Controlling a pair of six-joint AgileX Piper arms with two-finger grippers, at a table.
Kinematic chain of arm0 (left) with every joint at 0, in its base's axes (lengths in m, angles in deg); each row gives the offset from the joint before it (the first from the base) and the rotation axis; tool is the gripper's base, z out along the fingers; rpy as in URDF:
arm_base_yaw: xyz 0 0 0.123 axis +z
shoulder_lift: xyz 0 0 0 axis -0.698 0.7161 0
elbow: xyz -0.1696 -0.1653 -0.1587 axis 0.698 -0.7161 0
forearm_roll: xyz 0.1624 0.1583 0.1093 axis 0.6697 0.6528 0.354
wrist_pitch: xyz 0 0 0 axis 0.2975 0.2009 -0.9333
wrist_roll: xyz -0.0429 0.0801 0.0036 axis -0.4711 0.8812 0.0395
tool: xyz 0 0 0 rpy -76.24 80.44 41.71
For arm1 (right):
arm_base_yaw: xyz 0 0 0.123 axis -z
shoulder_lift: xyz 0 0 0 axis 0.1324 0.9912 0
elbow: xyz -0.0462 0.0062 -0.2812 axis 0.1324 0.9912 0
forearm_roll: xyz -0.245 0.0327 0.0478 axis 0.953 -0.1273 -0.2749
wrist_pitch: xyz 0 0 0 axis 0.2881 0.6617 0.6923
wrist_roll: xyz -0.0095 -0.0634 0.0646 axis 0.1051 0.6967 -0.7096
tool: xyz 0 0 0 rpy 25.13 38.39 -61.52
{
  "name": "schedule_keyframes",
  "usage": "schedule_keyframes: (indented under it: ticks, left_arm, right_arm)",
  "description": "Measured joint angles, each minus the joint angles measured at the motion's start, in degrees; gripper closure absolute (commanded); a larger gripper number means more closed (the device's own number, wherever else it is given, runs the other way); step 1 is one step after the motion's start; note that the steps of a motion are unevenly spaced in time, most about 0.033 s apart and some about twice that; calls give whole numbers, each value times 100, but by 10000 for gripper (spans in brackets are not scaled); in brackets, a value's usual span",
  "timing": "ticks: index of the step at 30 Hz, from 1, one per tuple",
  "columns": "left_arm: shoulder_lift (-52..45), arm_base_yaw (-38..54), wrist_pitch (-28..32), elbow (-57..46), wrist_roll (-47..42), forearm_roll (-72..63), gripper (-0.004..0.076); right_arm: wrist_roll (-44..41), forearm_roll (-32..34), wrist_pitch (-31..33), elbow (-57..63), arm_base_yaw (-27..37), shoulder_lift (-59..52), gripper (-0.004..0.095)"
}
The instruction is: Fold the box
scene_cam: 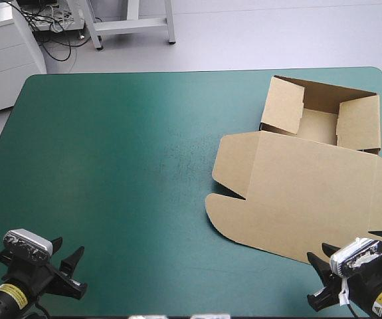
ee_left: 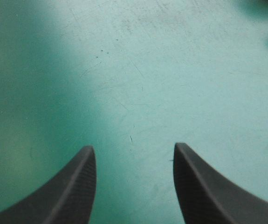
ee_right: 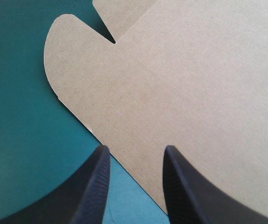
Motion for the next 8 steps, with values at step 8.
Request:
schedule_keyframes:
  ticks: [8]
  left_arm:
    - [0, 0, 41, 0, 0, -5, 363]
  right_arm:
    - [-8, 0, -60, 23, 0, 0, 566]
